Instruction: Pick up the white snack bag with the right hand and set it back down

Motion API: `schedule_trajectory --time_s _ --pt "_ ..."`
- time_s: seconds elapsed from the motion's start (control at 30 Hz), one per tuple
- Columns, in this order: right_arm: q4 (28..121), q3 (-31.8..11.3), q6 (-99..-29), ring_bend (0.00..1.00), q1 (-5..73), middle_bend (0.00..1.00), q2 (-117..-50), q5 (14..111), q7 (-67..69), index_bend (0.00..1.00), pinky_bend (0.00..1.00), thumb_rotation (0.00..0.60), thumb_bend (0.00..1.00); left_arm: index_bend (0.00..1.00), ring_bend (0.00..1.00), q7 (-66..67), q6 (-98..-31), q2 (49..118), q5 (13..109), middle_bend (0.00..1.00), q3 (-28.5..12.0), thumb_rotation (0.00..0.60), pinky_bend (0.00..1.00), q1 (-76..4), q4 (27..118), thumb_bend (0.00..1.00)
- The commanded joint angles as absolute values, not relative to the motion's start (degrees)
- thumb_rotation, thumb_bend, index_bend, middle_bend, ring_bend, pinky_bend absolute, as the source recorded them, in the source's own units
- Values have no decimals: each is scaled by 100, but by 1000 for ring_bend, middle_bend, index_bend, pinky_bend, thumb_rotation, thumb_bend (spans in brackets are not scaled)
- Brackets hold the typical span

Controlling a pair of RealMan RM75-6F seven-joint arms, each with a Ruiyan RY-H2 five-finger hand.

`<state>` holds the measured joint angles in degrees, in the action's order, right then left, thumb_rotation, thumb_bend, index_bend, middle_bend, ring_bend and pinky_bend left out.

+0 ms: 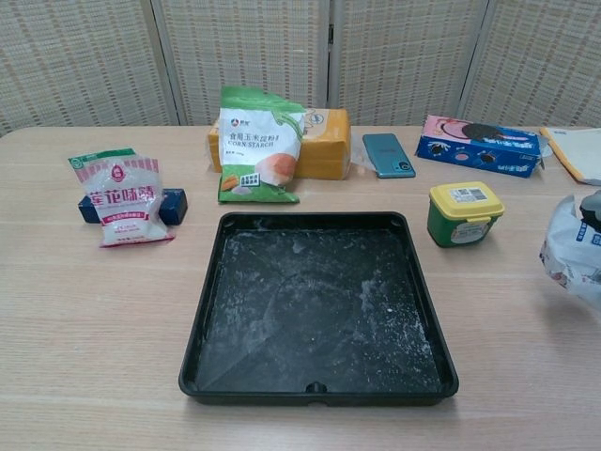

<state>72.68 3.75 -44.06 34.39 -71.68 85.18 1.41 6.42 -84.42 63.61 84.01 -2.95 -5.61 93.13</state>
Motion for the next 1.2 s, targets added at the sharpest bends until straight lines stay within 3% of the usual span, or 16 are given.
schedule_trajectory --time_s 0.03,0.27,0.63,1.1,1.2 --pt "7343 395 -4359 923 3452 355 -7090 8501 93 400 1000 600 346 0 199 643 -8440 6361 8401 0 -295 600 91 -563 9310 182" --pt "7487 409 -4168 891 3497 171 -6933 8365 -67 213 1000 600 347 0 200 640 -8450 6371 8427 0 -289 600 91 -567 9305 182" --pt "7633 384 -4154 858 3494 0 -6761 8246 -275 2 1000 600 347 0 202 633 -8425 6385 8432 0 -293 600 92 -592 9272 181" --pt "7781 351 -4058 700 3501 0 -6683 7897 -994 0 969 600 294 0 207 620 -8429 6396 8448 0 -290 600 97 -601 9249 180" --pt "7928 322 -4057 516 3482 0 -6626 7659 -1318 0 839 600 280 0 209 609 -8442 6393 8454 0 -288 600 98 -596 9250 180"
